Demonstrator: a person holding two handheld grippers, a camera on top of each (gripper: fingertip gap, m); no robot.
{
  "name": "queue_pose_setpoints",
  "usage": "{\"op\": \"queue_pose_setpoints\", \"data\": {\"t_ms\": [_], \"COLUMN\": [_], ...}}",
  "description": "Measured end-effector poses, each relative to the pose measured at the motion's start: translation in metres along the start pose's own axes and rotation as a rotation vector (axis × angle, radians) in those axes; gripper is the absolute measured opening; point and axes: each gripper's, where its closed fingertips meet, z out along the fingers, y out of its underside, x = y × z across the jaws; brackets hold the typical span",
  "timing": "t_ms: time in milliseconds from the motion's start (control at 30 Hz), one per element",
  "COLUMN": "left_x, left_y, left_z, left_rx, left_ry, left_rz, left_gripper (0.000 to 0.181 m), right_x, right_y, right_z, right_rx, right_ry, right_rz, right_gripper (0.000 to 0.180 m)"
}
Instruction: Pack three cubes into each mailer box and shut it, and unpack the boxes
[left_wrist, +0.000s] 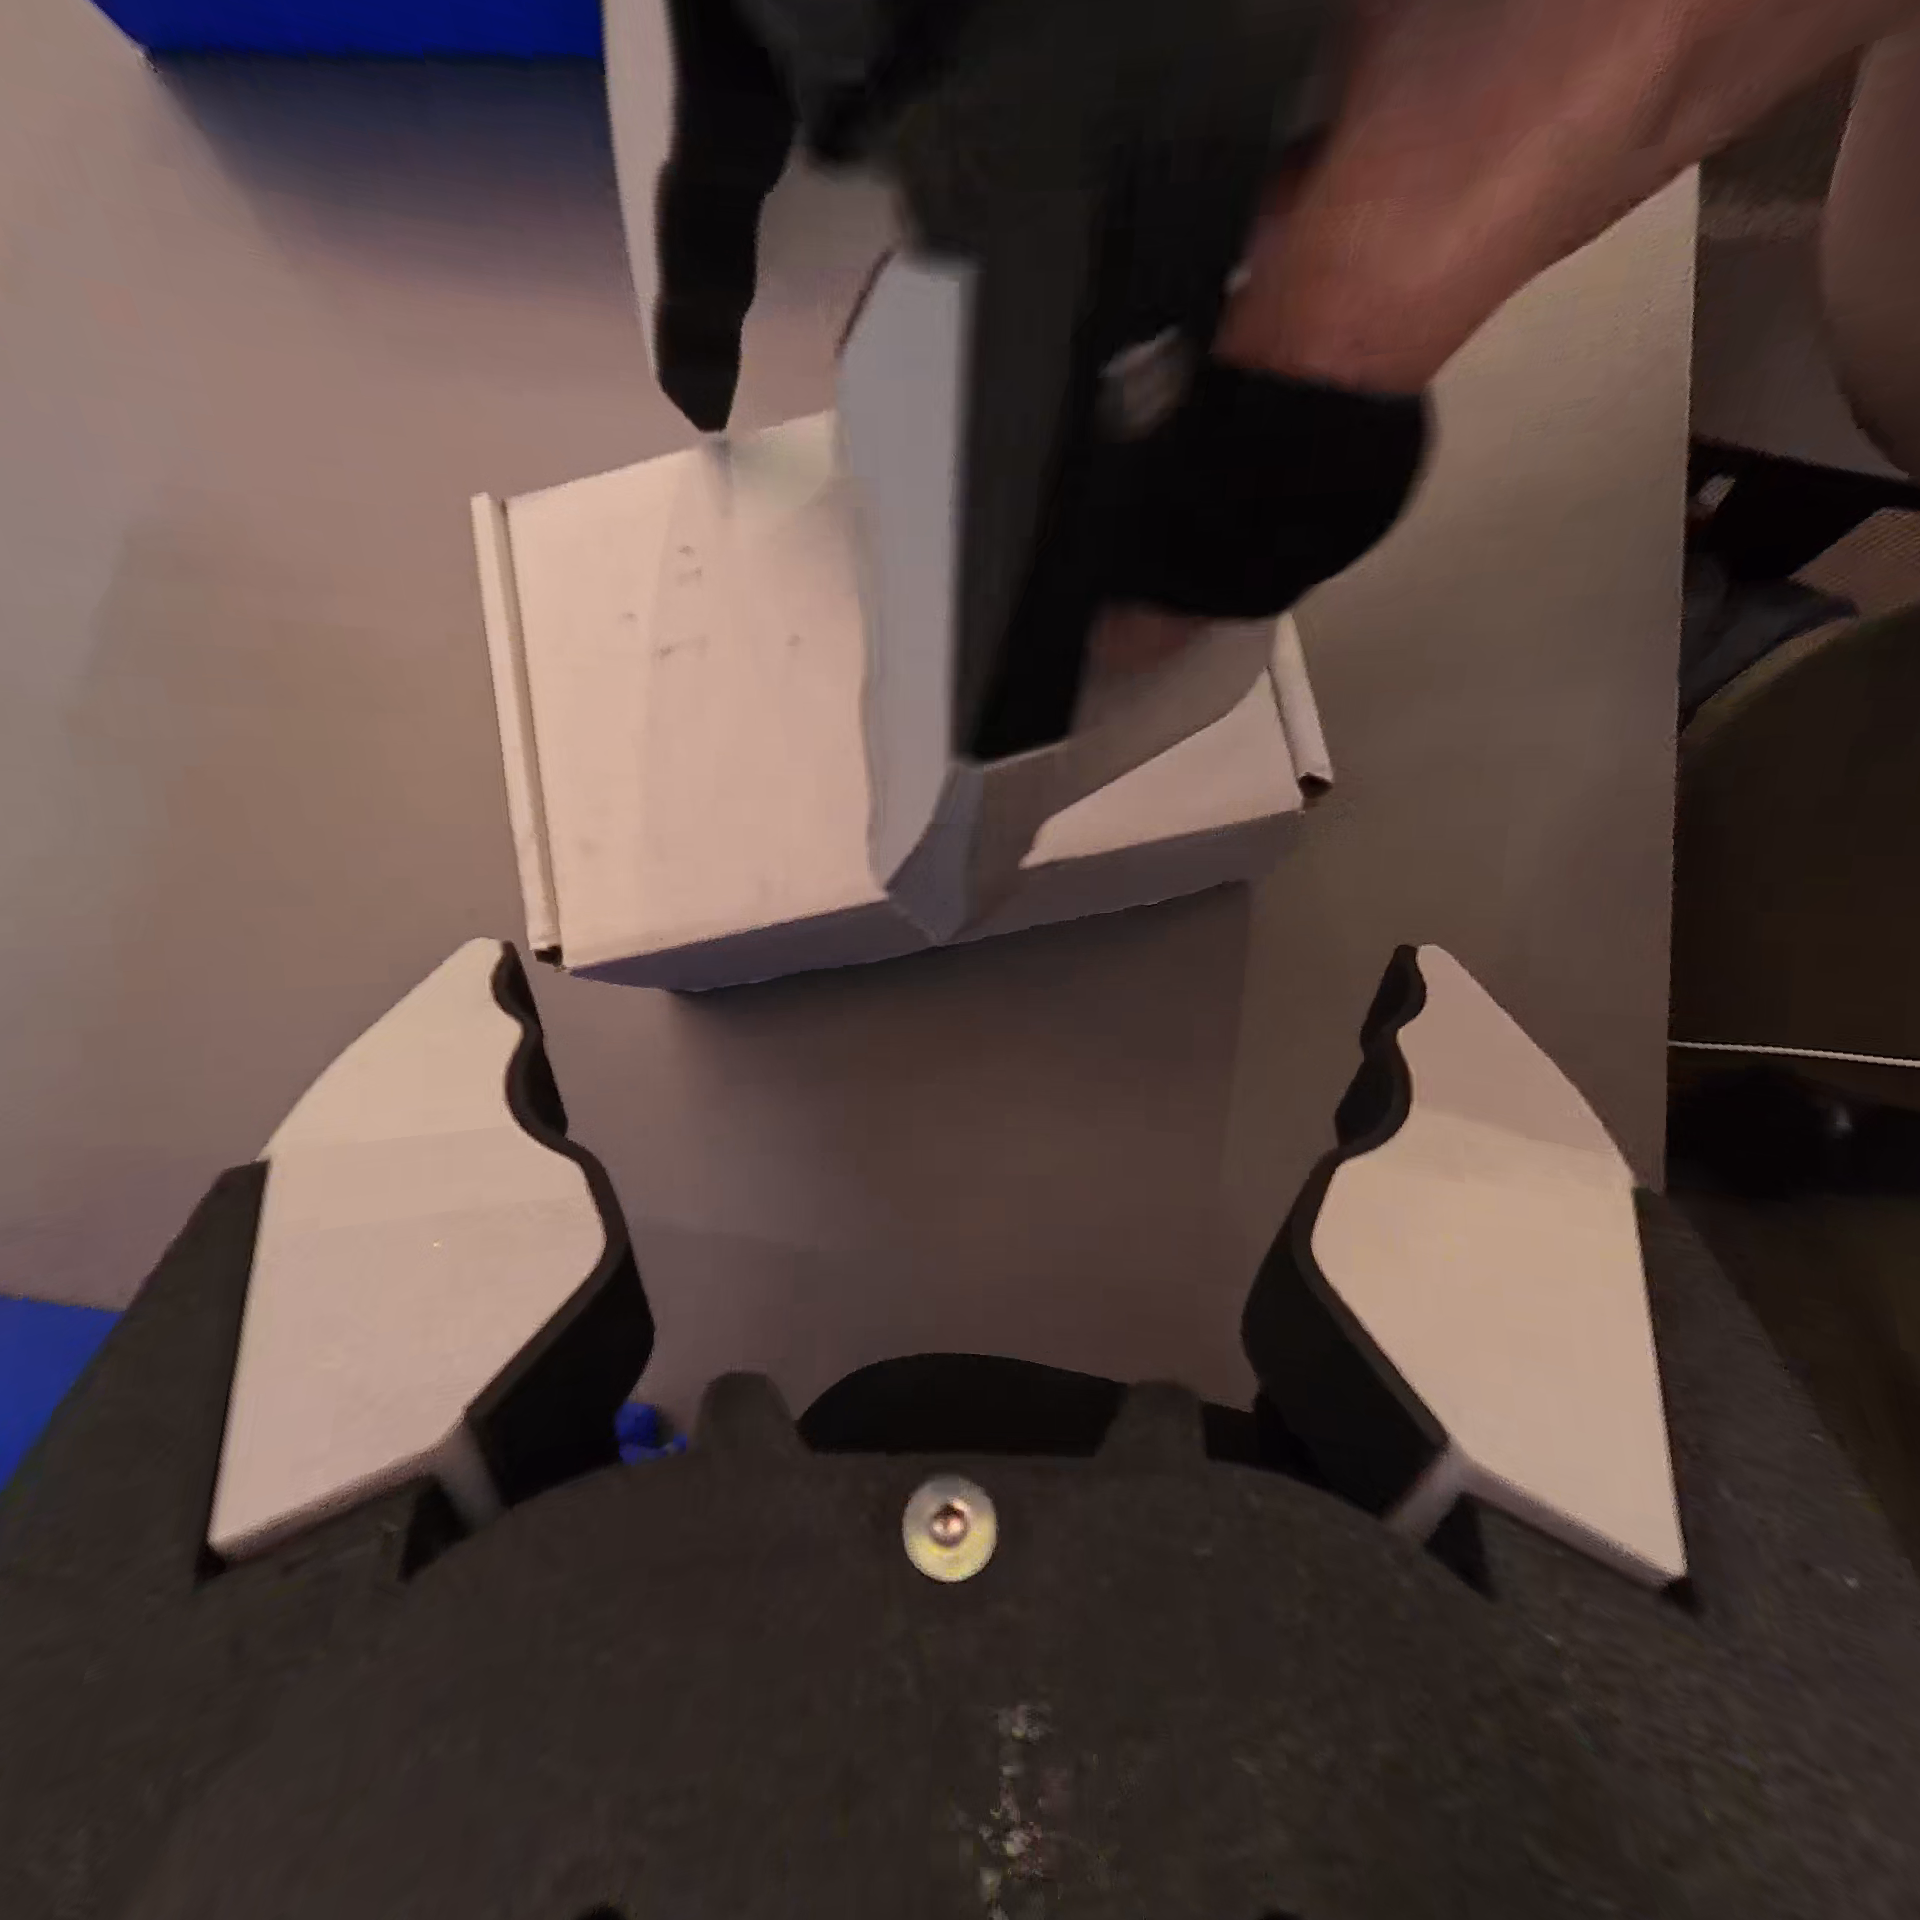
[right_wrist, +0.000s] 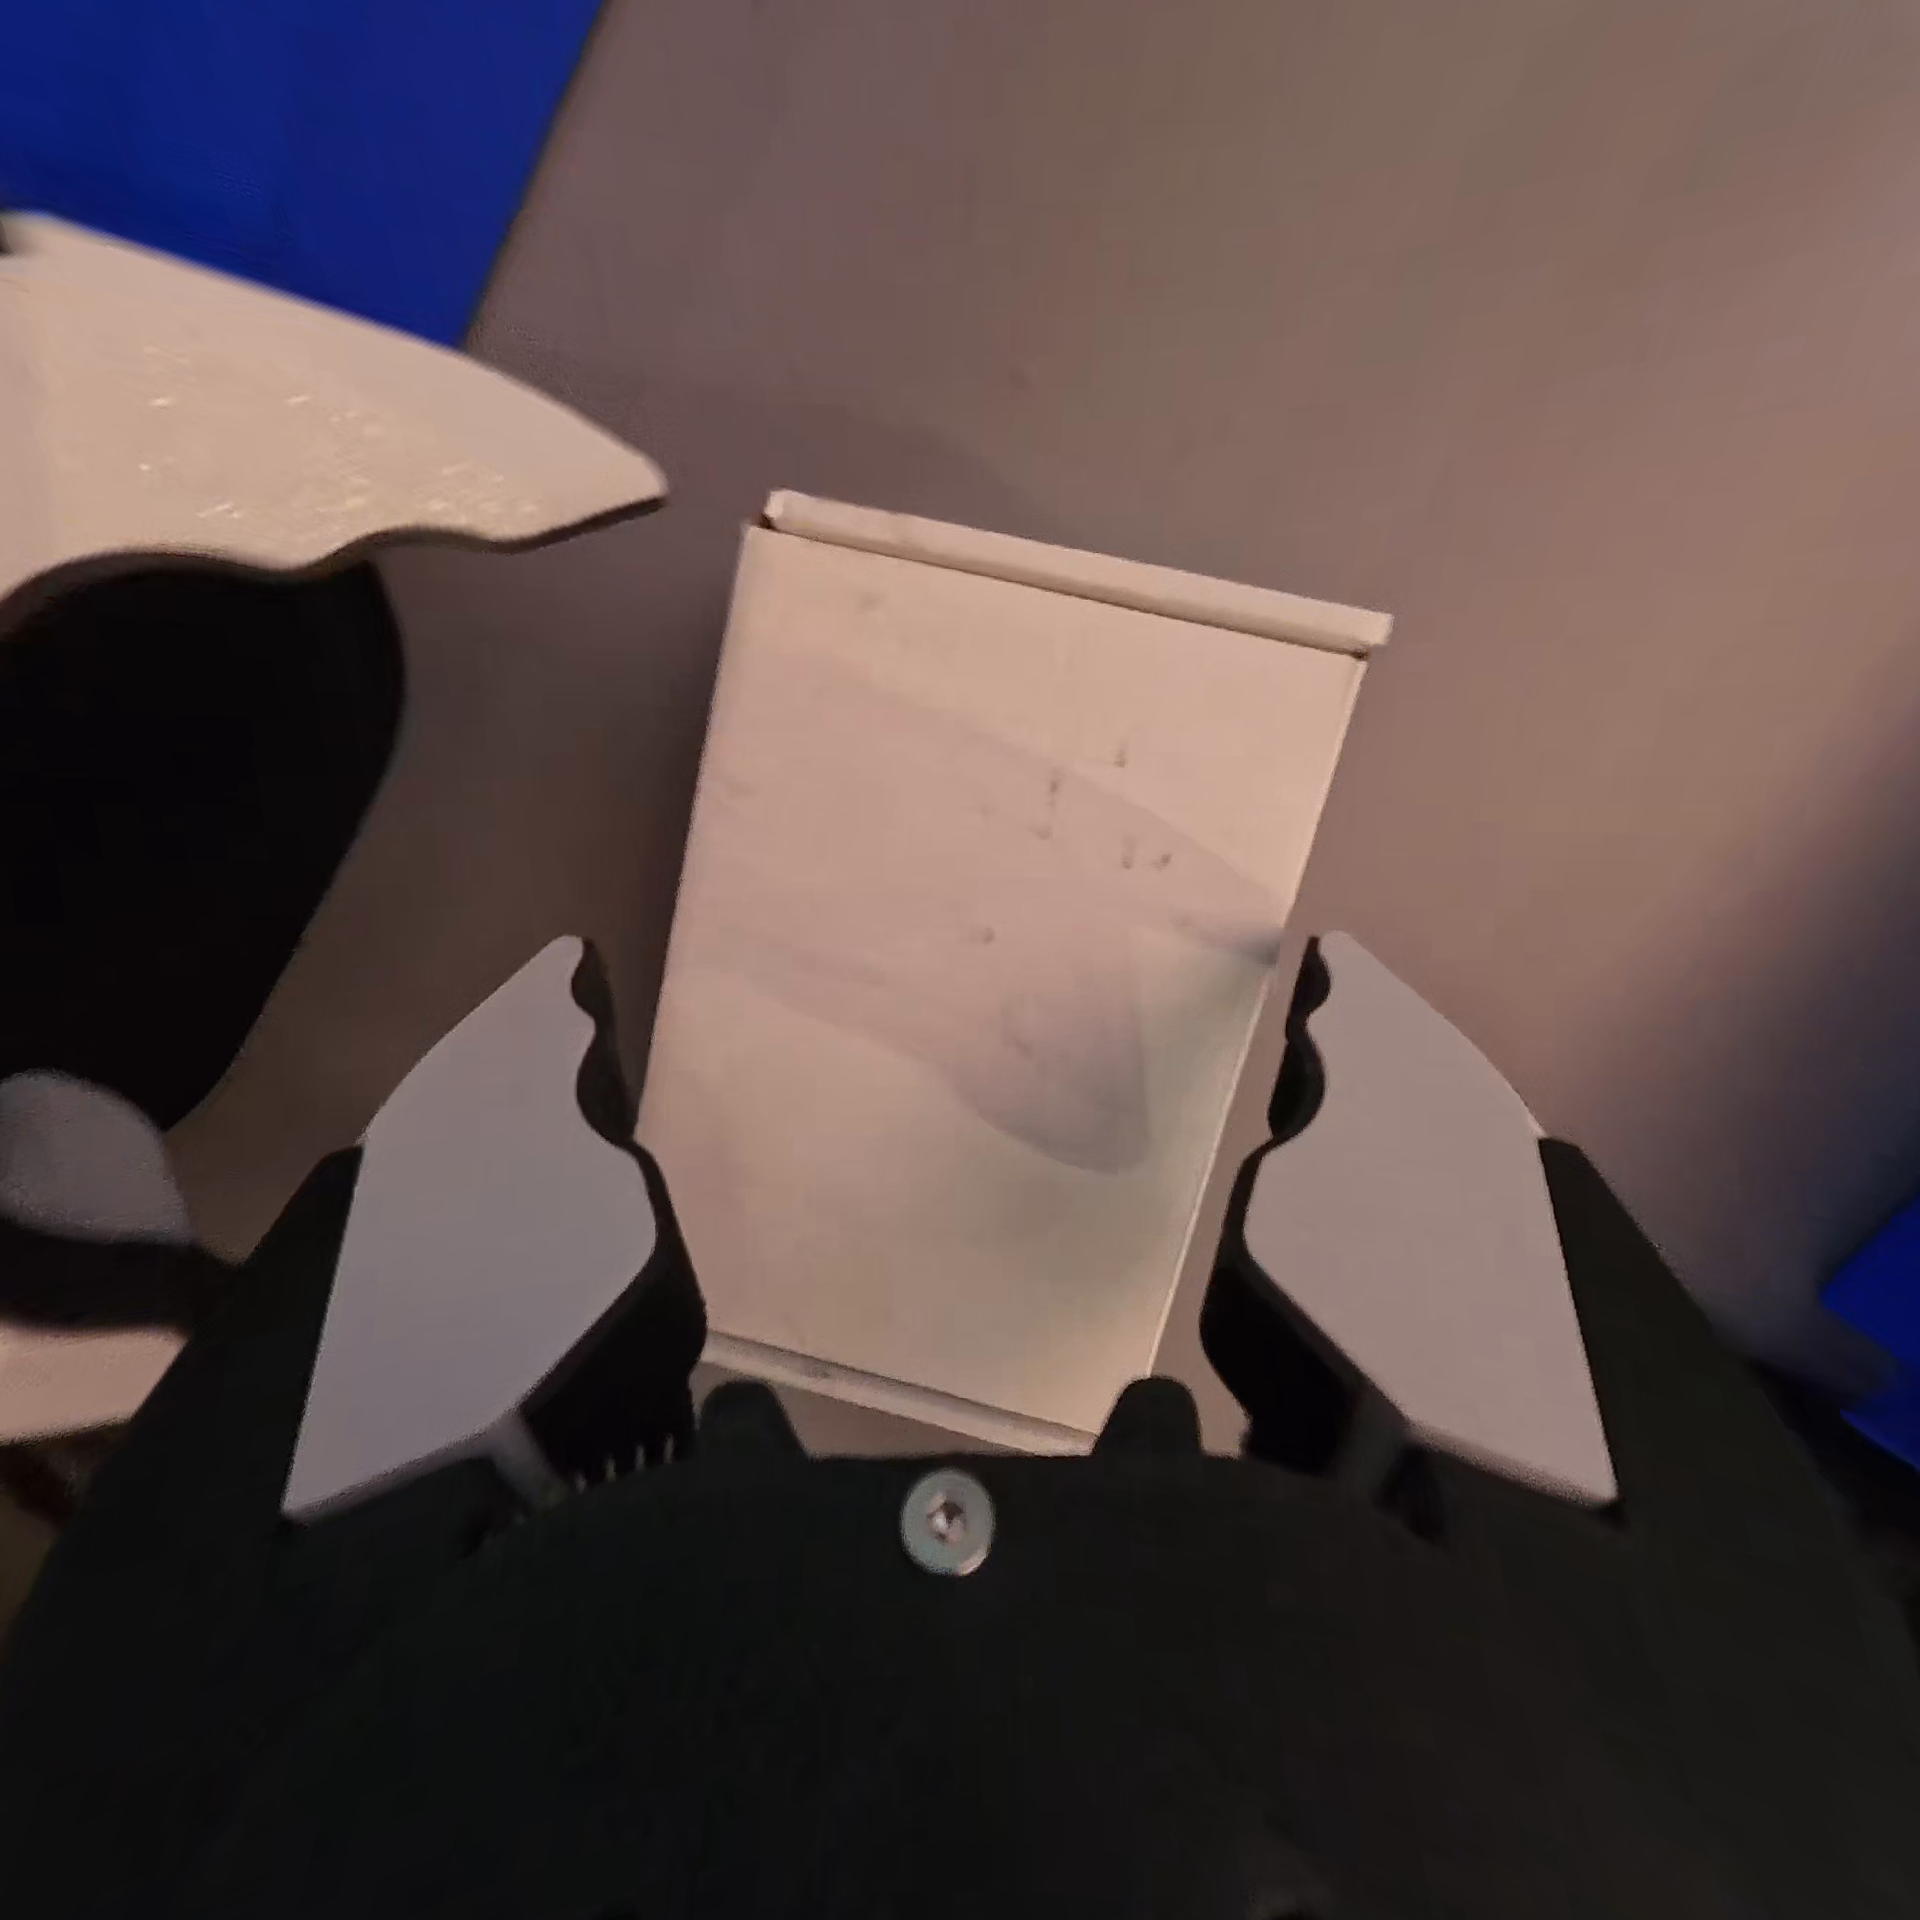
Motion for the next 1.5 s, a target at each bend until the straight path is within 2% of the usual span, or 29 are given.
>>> {"op": "queue_pose_setpoints", "data": {"t_ms": [100, 200, 400, 600, 667, 933, 1300, 1500], "left_x": [0.002, -0.004, -0.009, -0.008, -0.008, -0.008, -0.016, -0.018], "left_y": [-0.007, -0.004, -0.008, -0.004, -0.003, 0.002, 0.003, 0.005], "left_z": [-0.004, -0.009, -0.022, -0.018, -0.016, -0.011, -0.013, -0.011], "left_rx": [0.035, 0.026, 0.075, 0.054, 0.045, 0.021, 0.036, 0.024], "left_ry": [-0.023, -0.051, -0.055, -0.049, -0.045, -0.049, -0.064, -0.066], "left_rz": [0.047, 0.044, 0.027, 0.033, 0.036, 0.042, 0.019, 0.012], "left_gripper": [0.143, 0.142, 0.141, 0.14, 0.14, 0.14, 0.14, 0.14], "right_x": [0.007, 0.004, 0.003, 0.004, 0.005, 0.015, 0.039, 0.057], "right_y": [0.005, 0.01, 0.011, 0.017, 0.021, 0.029, 0.001, -0.023], "right_z": [0.009, 0.017, 0.018, 0.022, 0.025, 0.017, -0.012, -0.037], "right_rx": [-0.079, -0.139, -0.215, -0.292, -0.324, -0.428, -0.381, -0.355], "right_ry": [0.065, 0.06, 0.134, 0.21, 0.203, 0.11, 0.085, 0.143], "right_rz": [0.049, 0.083, 0.065, 0.021, 0.006, -0.101, -0.283, -0.323], "right_gripper": [0.122, 0.123, 0.126, 0.128, 0.133, 0.131, 0.131, 0.131]}}
